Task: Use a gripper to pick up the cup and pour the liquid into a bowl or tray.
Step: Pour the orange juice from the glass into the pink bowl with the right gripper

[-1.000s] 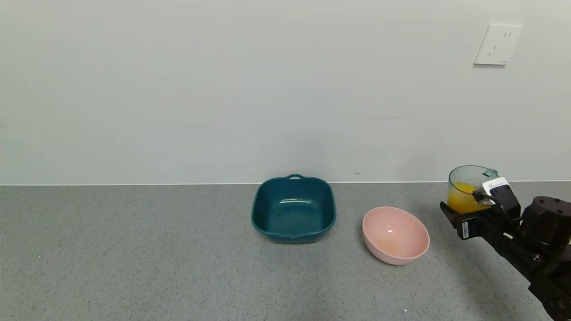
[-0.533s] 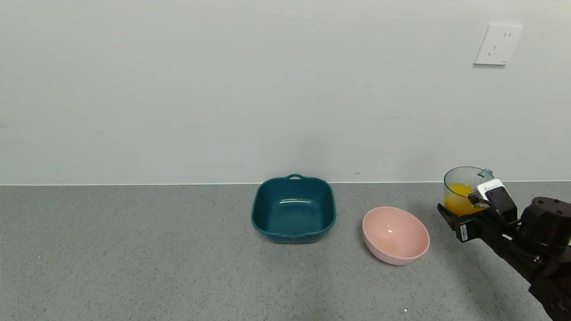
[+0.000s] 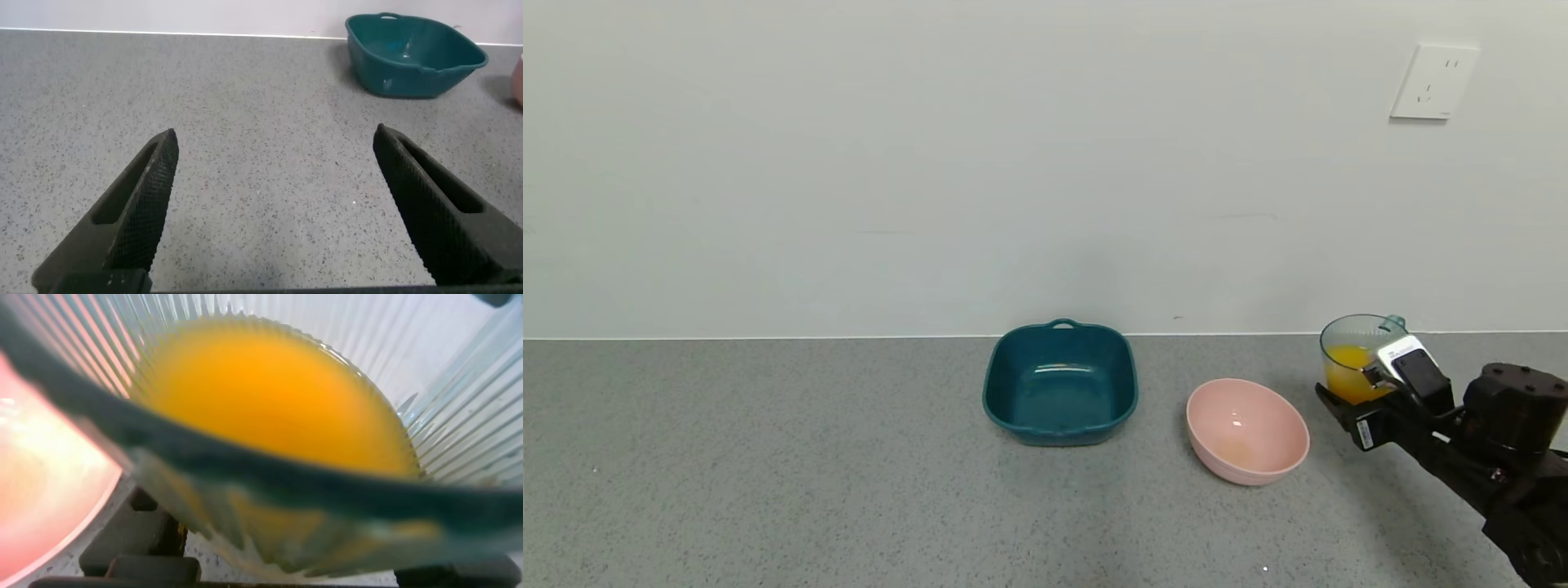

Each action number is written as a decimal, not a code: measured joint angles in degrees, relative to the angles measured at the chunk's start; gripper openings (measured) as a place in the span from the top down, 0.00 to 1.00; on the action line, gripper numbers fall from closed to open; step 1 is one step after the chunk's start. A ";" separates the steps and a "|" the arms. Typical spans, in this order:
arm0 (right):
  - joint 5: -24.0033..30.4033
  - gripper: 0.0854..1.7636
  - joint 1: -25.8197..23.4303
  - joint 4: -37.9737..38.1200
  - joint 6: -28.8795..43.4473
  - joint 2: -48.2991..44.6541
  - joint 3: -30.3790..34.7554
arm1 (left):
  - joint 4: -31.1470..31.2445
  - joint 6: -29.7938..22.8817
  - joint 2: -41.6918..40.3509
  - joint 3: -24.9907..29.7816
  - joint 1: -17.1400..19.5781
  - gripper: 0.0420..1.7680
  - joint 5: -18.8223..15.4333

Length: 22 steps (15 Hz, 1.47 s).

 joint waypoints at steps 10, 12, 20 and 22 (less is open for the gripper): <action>0.06 0.25 0.45 4.52 -5.19 0.35 -2.89 | 0.00 -0.02 0.00 0.00 0.00 0.03 0.00; -0.02 0.25 0.71 4.55 -6.23 0.46 -2.97 | 0.00 -0.02 0.00 0.00 0.00 0.03 0.00; -2.21 0.26 2.04 4.57 -11.73 1.01 -2.62 | 0.00 -0.05 0.00 0.00 0.00 0.03 0.02; -2.32 0.26 2.04 4.58 -12.87 1.07 -2.73 | 0.00 -0.02 0.00 0.00 0.00 0.03 0.02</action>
